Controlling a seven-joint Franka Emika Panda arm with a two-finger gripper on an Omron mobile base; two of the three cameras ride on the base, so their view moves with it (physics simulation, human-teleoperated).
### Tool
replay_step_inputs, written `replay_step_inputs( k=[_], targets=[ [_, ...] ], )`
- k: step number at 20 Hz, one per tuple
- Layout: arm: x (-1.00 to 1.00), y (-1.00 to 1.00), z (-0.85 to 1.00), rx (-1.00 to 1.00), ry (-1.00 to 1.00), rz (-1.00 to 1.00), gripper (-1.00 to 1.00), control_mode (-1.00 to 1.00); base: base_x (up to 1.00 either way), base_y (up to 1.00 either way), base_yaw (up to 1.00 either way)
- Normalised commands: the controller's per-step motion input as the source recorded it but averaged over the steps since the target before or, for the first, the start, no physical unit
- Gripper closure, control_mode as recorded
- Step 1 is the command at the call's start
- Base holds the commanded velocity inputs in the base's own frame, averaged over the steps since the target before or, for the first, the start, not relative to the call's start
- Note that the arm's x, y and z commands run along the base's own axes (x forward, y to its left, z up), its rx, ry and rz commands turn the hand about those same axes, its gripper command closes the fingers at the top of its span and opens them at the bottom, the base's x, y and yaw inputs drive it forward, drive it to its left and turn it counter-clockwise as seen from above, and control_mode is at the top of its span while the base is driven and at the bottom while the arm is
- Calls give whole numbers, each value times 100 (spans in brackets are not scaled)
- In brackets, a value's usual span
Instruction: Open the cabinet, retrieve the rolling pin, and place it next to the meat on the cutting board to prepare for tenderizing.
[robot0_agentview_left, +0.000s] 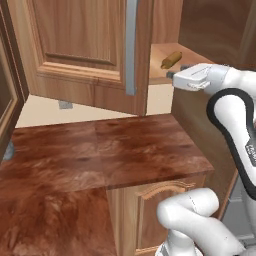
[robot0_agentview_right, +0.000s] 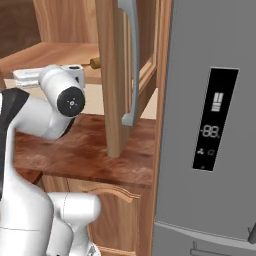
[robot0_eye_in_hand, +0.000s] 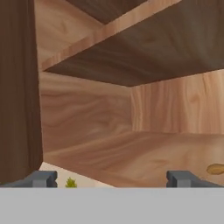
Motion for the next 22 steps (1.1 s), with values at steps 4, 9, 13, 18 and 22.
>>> replay_step_inputs(
  k=[4,9,13,18,22],
  targets=[
    [69,18,-9,0,6,3,-100,-100,0,0,0],
    [36,56,-11,0,3,3,-100,-100,0,0,0],
    [24,71,-9,0,3,3,-100,-100,0,0,0],
    [-14,84,-8,-2,0,11,-100,-100,0,0,0],
    [-74,96,-1,-9,-7,16,-100,-100,0,0,0]
  ],
)
